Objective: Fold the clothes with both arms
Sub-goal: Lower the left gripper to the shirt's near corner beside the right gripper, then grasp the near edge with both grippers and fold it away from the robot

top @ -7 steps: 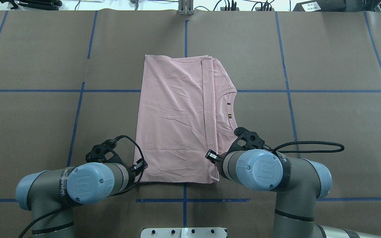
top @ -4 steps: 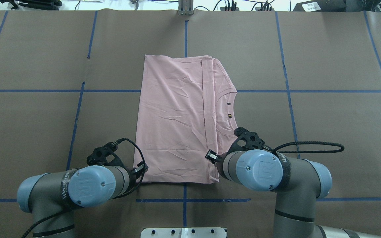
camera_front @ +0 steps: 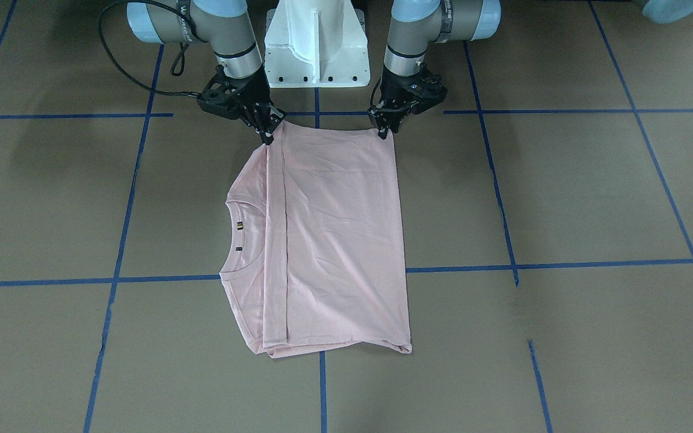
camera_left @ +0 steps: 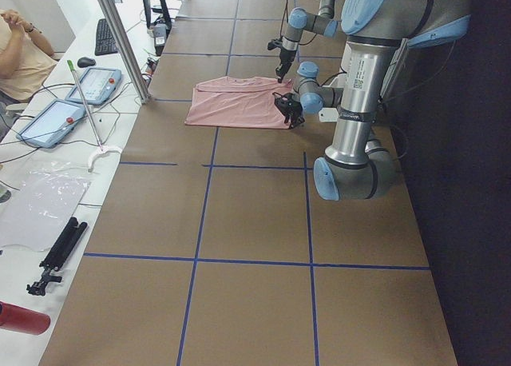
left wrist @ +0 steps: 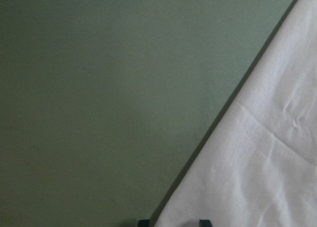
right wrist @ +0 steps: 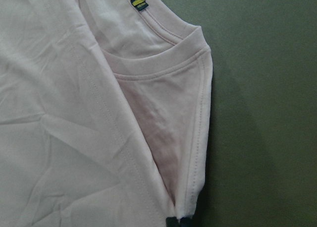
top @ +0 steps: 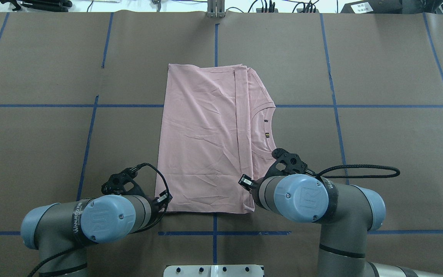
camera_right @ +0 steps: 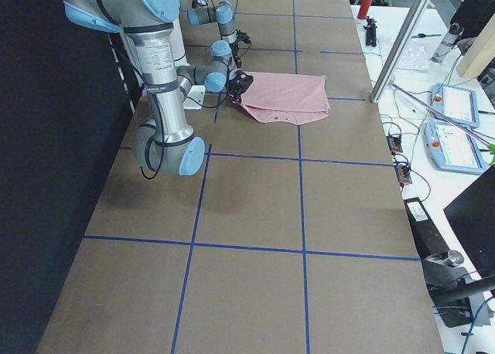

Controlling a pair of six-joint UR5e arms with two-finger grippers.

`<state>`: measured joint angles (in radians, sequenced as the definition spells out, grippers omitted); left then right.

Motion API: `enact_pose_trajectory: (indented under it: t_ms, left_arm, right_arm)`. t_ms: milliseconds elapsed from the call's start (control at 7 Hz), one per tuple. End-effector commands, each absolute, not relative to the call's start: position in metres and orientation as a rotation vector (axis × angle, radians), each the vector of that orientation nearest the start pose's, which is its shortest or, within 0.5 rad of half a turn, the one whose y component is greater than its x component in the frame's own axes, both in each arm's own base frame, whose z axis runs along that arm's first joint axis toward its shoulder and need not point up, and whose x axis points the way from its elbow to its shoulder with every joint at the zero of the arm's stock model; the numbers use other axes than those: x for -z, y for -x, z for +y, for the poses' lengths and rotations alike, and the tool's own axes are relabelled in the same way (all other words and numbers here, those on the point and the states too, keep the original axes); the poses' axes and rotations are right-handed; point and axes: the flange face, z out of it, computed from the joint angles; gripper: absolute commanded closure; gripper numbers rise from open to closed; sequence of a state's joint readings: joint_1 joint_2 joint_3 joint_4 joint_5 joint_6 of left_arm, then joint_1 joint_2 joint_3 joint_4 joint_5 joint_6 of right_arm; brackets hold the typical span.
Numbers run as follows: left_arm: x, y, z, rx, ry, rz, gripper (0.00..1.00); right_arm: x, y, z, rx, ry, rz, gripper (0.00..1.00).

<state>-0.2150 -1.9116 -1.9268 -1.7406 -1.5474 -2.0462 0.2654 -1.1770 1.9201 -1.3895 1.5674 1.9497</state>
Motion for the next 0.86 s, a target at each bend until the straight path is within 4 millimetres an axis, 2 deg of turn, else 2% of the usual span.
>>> enact_pose_trajectory:
  t_ms: [0, 143, 286, 429, 571, 714]
  left_arm:
    - [-0.301, -0.544, -0.25, 0.658, 0.1, 0.874, 1.0]
    - [-0.298, -0.543, -0.249, 0.654, 0.101, 0.881, 1.0]
    - [-0.276, -0.529, -0.247, 0.651, 0.108, 0.927, 1.0]
    - [-0.247, -0.505, -0.242, 0.649, 0.112, 0.949, 1.0]
    - [-0.206, -0.462, -0.233, 0.644, 0.122, 1.007, 1.0]
    - [-0.161, -0.412, -0.228, 0.644, 0.128, 1.082, 1.0]
  right_arm:
    - [-0.268, 0.535, -0.285, -0.6, 0.048, -0.942, 1.0]
    - [-0.268, 0.535, -0.285, -0.6, 0.048, -0.942, 1.0]
    - [-0.266, 0.535, -0.286, -0.602, 0.047, -0.949, 1.0]
    - [-0.256, 0.524, -0.284, -0.601, 0.05, -0.975, 1.0]
    - [-0.254, 0.496, -0.278, -0.607, 0.052, -0.999, 1.0]
    - [-0.213, 0.443, -0.273, -0.601, 0.058, -1.112, 1.0]
